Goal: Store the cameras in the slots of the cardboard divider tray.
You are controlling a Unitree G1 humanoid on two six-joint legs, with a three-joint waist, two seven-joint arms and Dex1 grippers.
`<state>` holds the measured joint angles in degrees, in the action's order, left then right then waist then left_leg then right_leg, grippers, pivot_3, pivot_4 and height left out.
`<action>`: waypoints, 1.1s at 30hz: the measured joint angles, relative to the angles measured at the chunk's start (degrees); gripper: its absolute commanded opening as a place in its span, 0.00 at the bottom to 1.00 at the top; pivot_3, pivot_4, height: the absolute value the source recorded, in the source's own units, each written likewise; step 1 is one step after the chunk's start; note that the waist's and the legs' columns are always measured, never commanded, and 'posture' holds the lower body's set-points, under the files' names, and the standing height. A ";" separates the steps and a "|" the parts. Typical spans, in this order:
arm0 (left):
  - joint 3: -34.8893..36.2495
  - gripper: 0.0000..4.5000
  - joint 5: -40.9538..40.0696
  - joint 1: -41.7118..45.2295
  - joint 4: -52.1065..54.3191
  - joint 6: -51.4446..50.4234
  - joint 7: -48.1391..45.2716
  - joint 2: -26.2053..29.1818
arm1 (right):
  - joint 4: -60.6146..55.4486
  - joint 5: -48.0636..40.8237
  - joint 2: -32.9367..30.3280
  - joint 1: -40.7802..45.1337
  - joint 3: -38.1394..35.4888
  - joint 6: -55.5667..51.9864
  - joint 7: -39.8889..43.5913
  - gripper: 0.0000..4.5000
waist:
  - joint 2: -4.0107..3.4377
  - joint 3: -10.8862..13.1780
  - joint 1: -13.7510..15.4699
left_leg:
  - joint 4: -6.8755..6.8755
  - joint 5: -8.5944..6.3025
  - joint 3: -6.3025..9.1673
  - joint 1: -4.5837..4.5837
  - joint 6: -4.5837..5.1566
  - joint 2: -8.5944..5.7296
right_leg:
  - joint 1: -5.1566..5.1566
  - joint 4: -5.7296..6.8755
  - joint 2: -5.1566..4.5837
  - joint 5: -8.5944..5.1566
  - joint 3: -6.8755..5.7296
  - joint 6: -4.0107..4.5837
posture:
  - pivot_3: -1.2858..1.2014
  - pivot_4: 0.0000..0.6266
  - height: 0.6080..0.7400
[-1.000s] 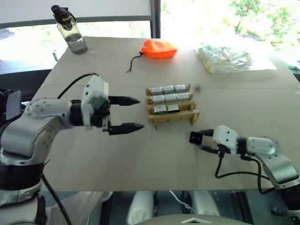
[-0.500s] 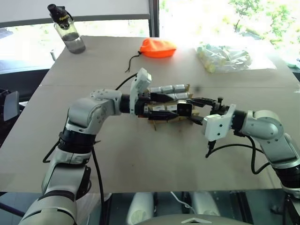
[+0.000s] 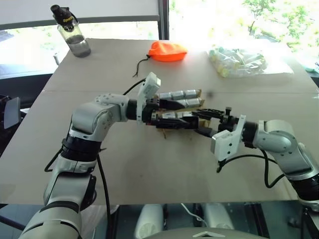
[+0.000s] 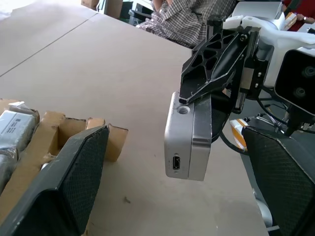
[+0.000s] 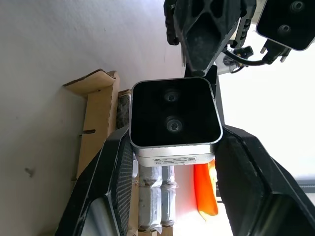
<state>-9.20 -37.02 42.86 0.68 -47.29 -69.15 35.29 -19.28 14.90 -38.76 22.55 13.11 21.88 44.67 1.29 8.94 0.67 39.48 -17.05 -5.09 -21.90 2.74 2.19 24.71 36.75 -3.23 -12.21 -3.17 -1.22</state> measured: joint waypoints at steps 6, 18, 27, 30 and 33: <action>-0.05 0.40 -0.30 -0.22 1.06 -0.76 -0.76 0.00 | 0.01 0.00 -0.01 0.55 0.18 1.04 0.01 0.41 | 0.00 0.00 0.00 | 0.00 0.00 0.00 0.00 0.00 0.00 | 0.00 0.00 0.00 0.00 0.00 0.00 | 0.52 0.24 1.00; -0.10 0.17 -0.43 -0.42 0.99 -1.18 -1.91 0.00 | -0.99 -1.52 -0.89 -1.53 0.14 -0.89 1.49 1.00 | 0.00 0.00 0.04 | 0.01 0.00 0.02 -0.01 0.00 0.01 | 0.00 0.00 0.00 0.00 -0.01 0.00 | 0.52 0.24 1.00; -1.50 0.17 9.32 5.41 -9.14 16.77 -1.84 -7.10 | -14.08 -23.10 -3.43 -28.16 -17.29 -29.21 3.65 1.00 | -0.02 -0.01 1.67 | 0.12 -0.01 0.15 -0.15 0.03 -0.13 | -0.09 -0.08 -0.20 0.01 -0.21 0.00 | 0.52 0.24 1.00; -5.09 0.17 17.54 7.53 -16.70 28.81 -1.93 -9.30 | -19.52 -31.93 -0.99 -37.23 -27.03 -36.91 1.97 1.00 | -0.04 -0.03 1.47 | 0.09 -0.03 0.12 0.06 0.06 -0.17 | -0.26 -0.08 -0.12 0.00 -0.14 0.00 | 0.52 0.24 1.00; -7.63 0.17 23.03 8.97 -25.46 36.98 -1.21 -13.04 | -23.86 -39.27 3.77 -45.20 -32.73 -41.00 -0.42 1.00 | -0.02 -0.03 1.42 | 0.09 -0.06 0.19 0.06 0.11 -0.09 | -0.26 -0.08 0.02 0.00 -0.16 0.01 | 0.52 0.24 1.00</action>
<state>-16.83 -13.99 51.83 -24.78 -10.31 -70.36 22.25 -43.15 -24.37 -34.99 -22.65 -19.63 -19.12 44.25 1.28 8.92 2.09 39.57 -17.11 -4.90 -21.84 2.85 2.11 24.45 36.67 -3.22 -12.21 -3.33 -1.21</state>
